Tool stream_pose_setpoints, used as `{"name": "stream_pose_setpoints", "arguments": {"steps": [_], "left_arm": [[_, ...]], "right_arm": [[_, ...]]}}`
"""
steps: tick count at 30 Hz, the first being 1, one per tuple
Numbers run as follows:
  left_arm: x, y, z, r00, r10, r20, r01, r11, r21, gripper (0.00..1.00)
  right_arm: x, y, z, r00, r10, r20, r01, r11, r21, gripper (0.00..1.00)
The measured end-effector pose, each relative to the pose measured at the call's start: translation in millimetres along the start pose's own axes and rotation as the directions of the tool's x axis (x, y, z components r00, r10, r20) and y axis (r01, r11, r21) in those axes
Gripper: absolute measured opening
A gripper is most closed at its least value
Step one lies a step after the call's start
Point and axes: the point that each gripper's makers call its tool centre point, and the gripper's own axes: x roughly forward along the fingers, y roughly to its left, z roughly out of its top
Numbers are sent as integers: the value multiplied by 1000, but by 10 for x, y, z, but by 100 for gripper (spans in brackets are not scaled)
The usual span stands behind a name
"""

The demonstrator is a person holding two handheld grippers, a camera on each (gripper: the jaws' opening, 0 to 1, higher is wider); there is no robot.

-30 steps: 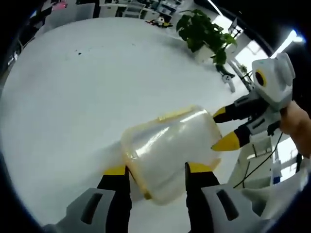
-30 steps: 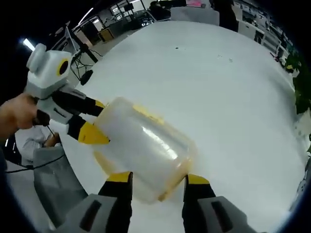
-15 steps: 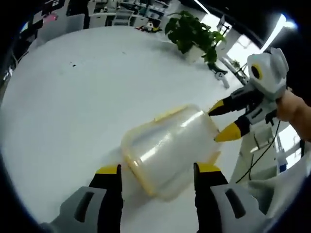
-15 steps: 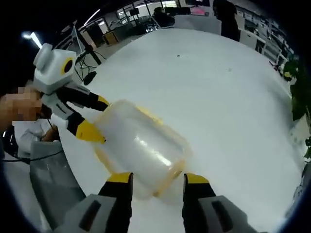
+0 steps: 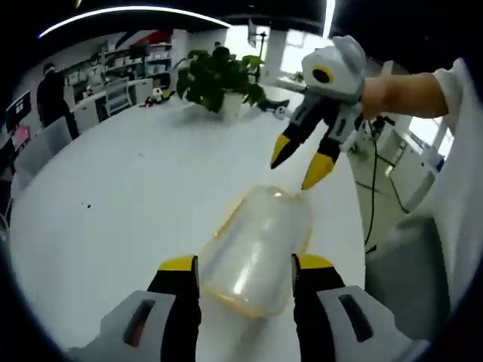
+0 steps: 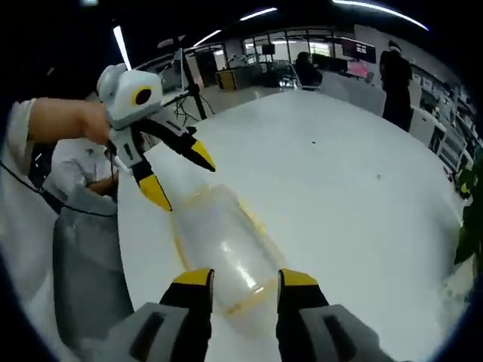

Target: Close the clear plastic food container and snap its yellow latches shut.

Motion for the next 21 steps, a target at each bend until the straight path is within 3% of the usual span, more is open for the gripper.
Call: {"name": "stream_pose_setpoints", "arguments": {"steps": [1, 2, 3, 5, 8, 12, 16, 21], "left_arm": [[2, -67, 43, 999, -44, 21, 44, 999, 17, 43], [7, -94, 76, 997, -67, 36, 67, 998, 14, 44], [11, -98, 76, 997, -73, 33, 73, 997, 10, 43], [38, -151, 88, 993, -113, 21, 112, 991, 78, 40], [98, -155, 89, 993, -120, 5, 119, 988, 100, 32], [201, -306, 92, 980, -201, -4, 199, 969, 149, 33], [340, -323, -67, 979, -171, -113, 195, 950, 245, 30], [426, -244, -119, 984, -118, -131, 151, 949, 276, 26]], "right_arm": [[16, 55, 16, 1000, 23, -8, -24, 997, -80, 31], [25, 95, 24, 999, 42, -9, -42, 993, -107, 32], [39, 147, 44, 998, 67, -8, -67, 992, -110, 31], [55, 210, 119, 995, 96, 14, -93, 985, -147, 30], [106, 280, 207, 992, 121, 27, -114, 977, -181, 26], [264, 315, 211, 991, 134, -26, -137, 964, -229, 24], [381, 331, 209, 990, 135, -38, -140, 954, -267, 25], [479, 277, 140, 990, 112, -83, -133, 940, -313, 27]]}}
